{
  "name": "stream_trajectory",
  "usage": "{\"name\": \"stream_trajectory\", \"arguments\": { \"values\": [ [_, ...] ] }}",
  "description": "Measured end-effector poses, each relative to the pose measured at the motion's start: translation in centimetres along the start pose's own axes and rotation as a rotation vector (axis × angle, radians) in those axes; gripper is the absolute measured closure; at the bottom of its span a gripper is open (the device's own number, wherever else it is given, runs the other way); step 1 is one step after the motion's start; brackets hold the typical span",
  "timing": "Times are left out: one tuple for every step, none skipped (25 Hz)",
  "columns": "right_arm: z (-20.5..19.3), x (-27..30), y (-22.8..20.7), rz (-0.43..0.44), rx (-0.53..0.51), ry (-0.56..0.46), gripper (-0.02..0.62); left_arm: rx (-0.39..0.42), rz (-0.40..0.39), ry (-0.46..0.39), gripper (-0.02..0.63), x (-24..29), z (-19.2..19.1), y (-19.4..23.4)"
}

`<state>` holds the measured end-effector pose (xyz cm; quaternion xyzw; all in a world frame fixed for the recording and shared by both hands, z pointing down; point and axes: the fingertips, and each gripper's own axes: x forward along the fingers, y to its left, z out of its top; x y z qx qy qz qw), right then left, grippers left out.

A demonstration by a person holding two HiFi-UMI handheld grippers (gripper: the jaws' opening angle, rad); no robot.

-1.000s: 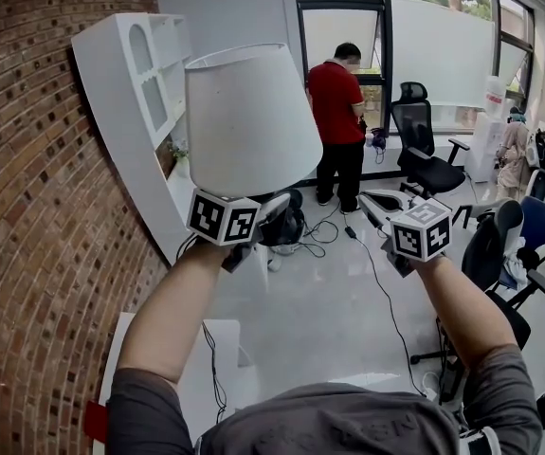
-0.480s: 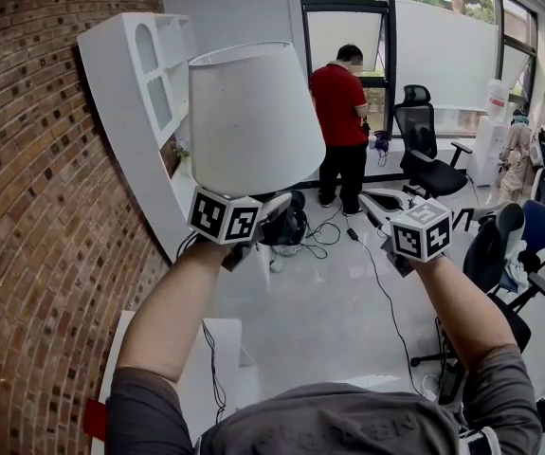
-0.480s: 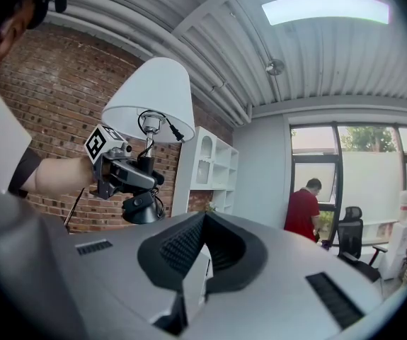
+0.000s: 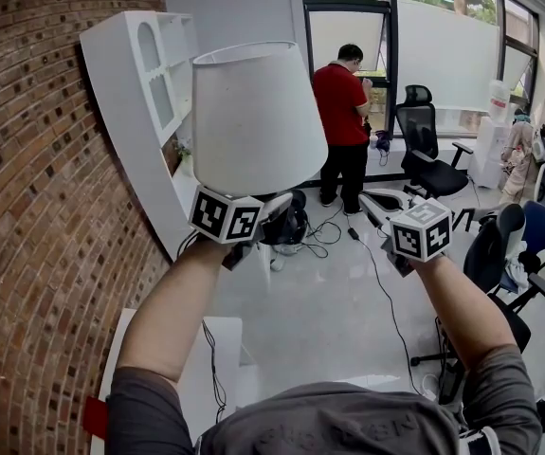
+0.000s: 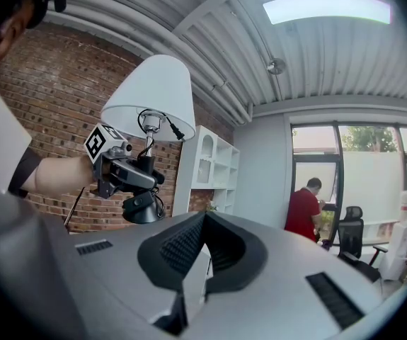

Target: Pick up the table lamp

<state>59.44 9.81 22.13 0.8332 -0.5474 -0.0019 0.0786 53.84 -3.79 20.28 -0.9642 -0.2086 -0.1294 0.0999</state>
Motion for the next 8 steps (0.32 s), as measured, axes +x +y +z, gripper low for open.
{"name": "stream_trajectory", "arguments": {
  "values": [
    [-0.01,0.04,0.04,0.001,-0.001,0.001,0.601,-0.001,0.0,0.001,0.46,0.0,-0.02,-0.02],
    [0.0,0.07,0.08,0.003,-0.001,0.002,0.601,-0.001,0.0,0.002,0.46,0.02,-0.04,-0.04],
    [0.01,0.09,0.11,0.004,-0.002,0.002,0.601,-0.003,-0.001,0.003,0.46,0.06,-0.06,-0.07],
    [0.03,0.12,0.12,0.005,-0.002,0.001,0.601,-0.004,-0.002,0.003,0.46,0.1,-0.07,-0.09],
    [0.05,0.17,0.12,0.006,-0.002,0.001,0.601,-0.005,-0.003,0.003,0.46,0.13,-0.08,-0.11],
    [0.08,0.23,0.14,0.007,-0.002,0.001,0.601,-0.006,-0.004,0.003,0.46,0.16,-0.09,-0.11],
    [0.11,0.31,0.16,0.008,-0.002,0.001,0.601,-0.007,-0.004,0.003,0.46,0.17,-0.1,-0.1],
    [0.14,0.38,0.18,0.009,-0.001,0.001,0.601,-0.007,-0.005,0.003,0.46,0.18,-0.1,-0.08]
  ]
}}
